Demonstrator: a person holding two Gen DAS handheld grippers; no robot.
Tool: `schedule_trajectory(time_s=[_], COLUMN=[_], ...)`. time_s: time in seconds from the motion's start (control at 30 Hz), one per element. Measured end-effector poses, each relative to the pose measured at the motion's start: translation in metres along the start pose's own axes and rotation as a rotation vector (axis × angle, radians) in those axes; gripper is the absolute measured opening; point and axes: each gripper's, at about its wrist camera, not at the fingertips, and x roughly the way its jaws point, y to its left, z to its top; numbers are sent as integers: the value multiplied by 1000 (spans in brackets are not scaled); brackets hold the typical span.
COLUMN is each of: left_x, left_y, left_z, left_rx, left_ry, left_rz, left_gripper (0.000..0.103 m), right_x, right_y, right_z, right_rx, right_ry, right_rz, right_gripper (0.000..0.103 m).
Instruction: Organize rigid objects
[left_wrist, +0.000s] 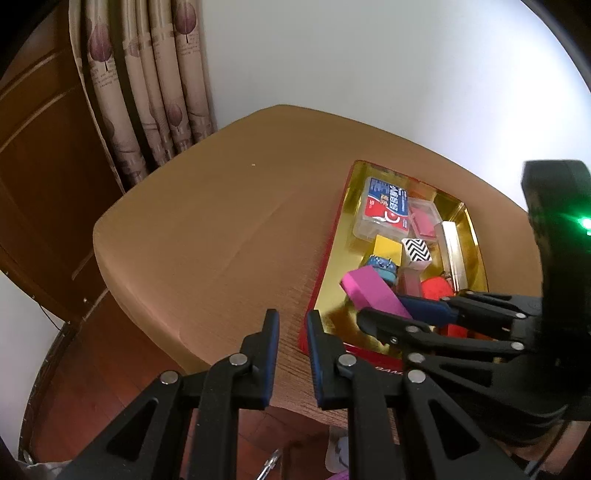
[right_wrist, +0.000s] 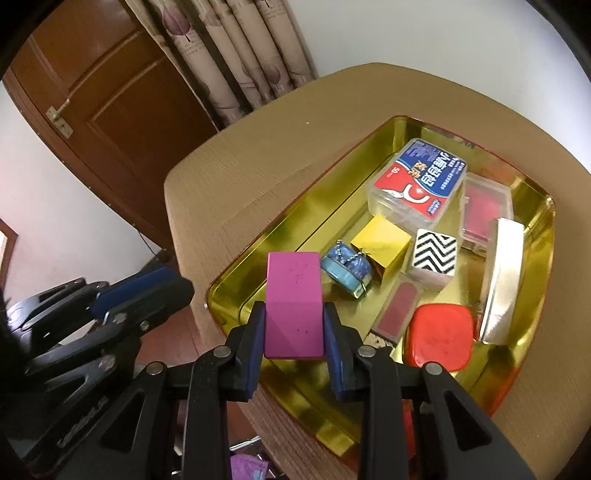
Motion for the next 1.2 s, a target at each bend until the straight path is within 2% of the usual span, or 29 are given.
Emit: schedule_trajectory(time_s=[0.13, 0.4, 0.53, 0.57, 0.6, 0.63, 0.7, 0.8, 0.87, 0.93, 1.0, 1.13, 1.2], left_x=[3, 6, 7, 7, 7, 6, 4, -3, -11, -20, -27, -41, -47], left_y=[3, 4, 3, 3, 1, 1, -2, -8, -14, -19, -22, -23, -23], left_z=[1, -1, -2, -2, -3, -3, -5, -6, -8, -9, -10, -12, -12], left_rx=[-10, -5, 6, 8, 10, 15, 27, 50, 80, 101, 107, 108, 105], left_ry=[1, -6, -20, -22, -27, -31, -43, -83, -125, -151, -170, -216, -236], left_rz=[3, 26, 48, 48, 46, 45, 42, 17, 19, 22, -8, -42, -56], left_gripper=[15, 15, 16, 16, 16, 16, 16, 15, 16, 16, 18, 18, 18], right_x=[11, 17, -3, -10, -18, -28, -46, -71, -82, -87, -89, -100, -103], right_y=[2, 3, 5, 7, 8, 11, 15, 19, 20, 16, 11, 10, 12], right_z=[4, 3, 1, 0, -1, -4, -12, -25, -37, -48, -54, -70, -75], right_rx=[-18, -26, -20, -19, -20, -23, -32, -13, 8, 44, 77, 132, 142], right_ry=[-1, -22, -114, -140, -170, -211, -288, -402, -461, -486, -498, -520, -537], right_rz=[-62, -91, -82, -89, -104, -132, -191, -317, -383, -446, -487, -536, -558], right_gripper=[27, 32, 33, 35, 40, 44, 58, 75, 79, 80, 80, 82, 86])
